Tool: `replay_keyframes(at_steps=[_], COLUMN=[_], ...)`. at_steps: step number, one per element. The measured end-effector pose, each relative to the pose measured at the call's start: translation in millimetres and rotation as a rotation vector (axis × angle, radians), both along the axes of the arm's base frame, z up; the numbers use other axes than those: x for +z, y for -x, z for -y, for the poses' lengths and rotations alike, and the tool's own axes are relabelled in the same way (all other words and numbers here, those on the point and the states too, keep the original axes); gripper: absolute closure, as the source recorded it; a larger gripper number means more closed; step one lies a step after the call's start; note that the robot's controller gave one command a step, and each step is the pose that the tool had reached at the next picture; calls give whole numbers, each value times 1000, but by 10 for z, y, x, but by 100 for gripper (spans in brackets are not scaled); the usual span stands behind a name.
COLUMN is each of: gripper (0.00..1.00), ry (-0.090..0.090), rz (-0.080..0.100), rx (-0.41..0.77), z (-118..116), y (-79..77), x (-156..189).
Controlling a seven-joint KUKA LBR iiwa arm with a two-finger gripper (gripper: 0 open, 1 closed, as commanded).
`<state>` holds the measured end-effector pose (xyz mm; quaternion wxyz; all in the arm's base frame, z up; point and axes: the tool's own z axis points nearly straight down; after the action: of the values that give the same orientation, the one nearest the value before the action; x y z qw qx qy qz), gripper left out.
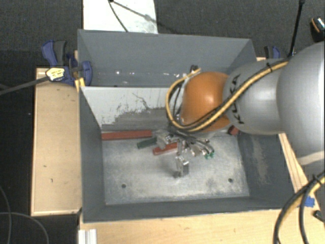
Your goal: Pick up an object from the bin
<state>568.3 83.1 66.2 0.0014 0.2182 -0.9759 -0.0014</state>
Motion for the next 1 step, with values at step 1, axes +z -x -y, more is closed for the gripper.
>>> replay_keyframes(at_steps=[1], gripper=[100], ry=[-1], rz=[11], rx=[-3], z=[7], y=[-33], x=[63])
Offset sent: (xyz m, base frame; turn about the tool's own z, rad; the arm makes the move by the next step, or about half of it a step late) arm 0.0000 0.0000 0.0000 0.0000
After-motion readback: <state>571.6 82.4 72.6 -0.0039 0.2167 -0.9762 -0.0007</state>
